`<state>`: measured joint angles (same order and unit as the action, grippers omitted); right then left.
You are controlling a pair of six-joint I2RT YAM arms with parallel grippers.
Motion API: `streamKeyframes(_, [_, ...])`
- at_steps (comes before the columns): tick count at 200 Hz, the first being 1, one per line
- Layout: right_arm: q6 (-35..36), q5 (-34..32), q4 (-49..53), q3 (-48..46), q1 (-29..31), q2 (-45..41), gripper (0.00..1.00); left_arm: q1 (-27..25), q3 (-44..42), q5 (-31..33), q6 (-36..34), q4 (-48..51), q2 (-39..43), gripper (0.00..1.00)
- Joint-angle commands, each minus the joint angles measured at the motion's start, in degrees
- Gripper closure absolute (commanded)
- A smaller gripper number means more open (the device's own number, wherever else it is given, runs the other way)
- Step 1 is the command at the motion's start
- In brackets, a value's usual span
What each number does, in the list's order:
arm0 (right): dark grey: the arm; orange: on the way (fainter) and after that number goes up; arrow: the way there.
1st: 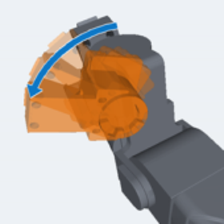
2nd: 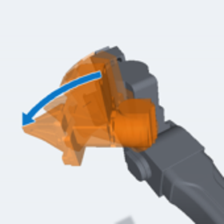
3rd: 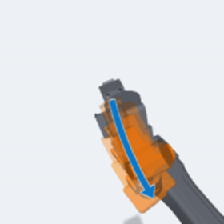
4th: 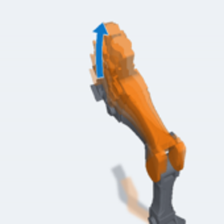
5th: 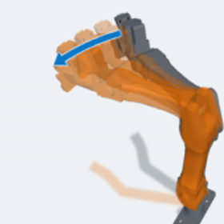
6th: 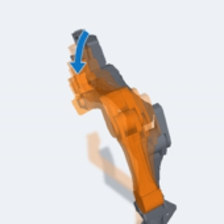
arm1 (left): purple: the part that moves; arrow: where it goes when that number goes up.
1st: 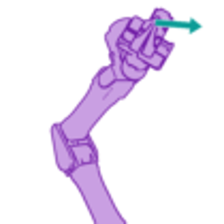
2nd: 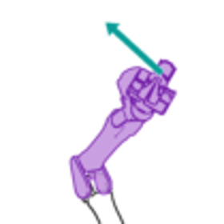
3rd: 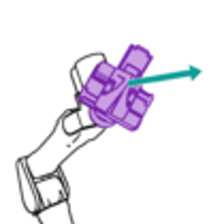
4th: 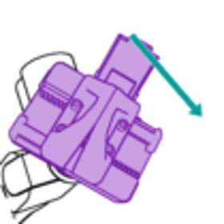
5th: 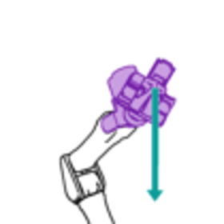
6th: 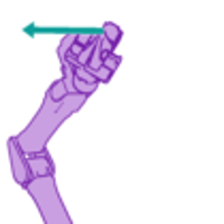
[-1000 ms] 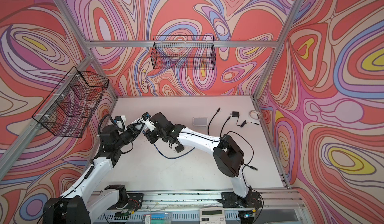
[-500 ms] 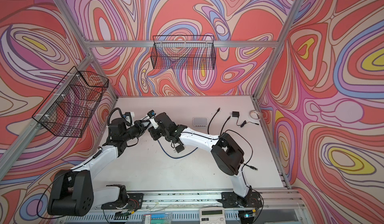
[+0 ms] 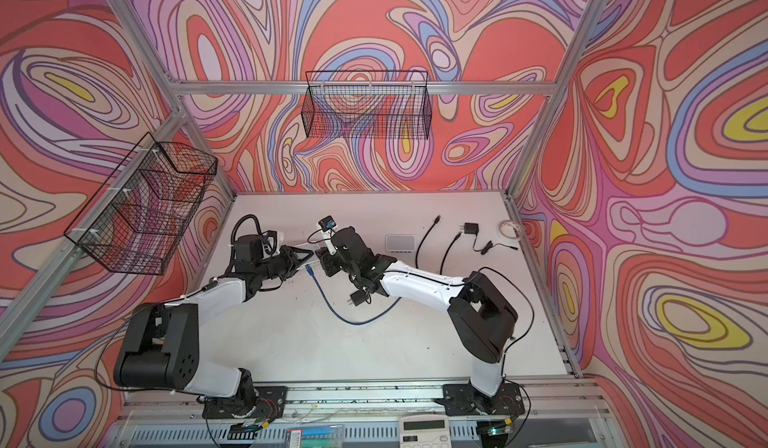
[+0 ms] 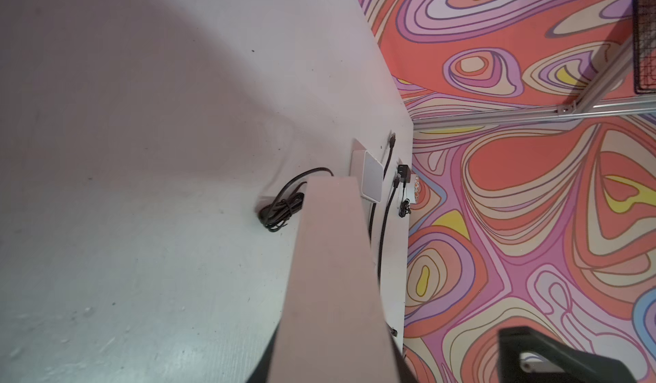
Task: Insert the plug into the switch port
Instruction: 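Open the right gripper off the plug while the left gripper lowers the switch, then open the left gripper off the switch and lift both grippers away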
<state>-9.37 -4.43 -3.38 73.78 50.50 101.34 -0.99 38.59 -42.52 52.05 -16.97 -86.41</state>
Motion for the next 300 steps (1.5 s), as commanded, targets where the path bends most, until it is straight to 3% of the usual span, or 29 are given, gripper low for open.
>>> streamKeyframes(1, [0.4,-3.5,0.6,-3.0,-0.1,-4.2,0.52,1.7,1.5,-1.4,-1.3,-1.6,-3.3,1.0])
streamKeyframes(91, [-0.9,-4.8,4.6,-12.3,-0.4,-12.0,0.52,8.3,-0.8,-3.0,-2.7,-15.1,-15.4,1.0])
streamKeyframes(168, [-1.3,-5.0,6.2,-16.0,-0.4,-14.0,0.52,8.1,8.7,-8.0,-2.3,-15.1,-26.9,1.0])
streamKeyframes(232, [-1.8,-4.7,6.5,-17.2,-0.4,-14.8,0.52,5.1,17.8,-5.7,-2.4,-4.3,-33.7,0.92])
streamKeyframes(246, [-2.2,-4.2,6.8,-16.9,-0.4,-14.4,0.52,4.8,20.9,-4.1,-4.0,0.8,-34.8,0.86])
streamKeyframes(300, [-3.5,-6.1,10.1,-19.1,-0.4,-17.2,0.53,3.5,36.9,-0.9,-9.4,18.6,-41.2,0.84])
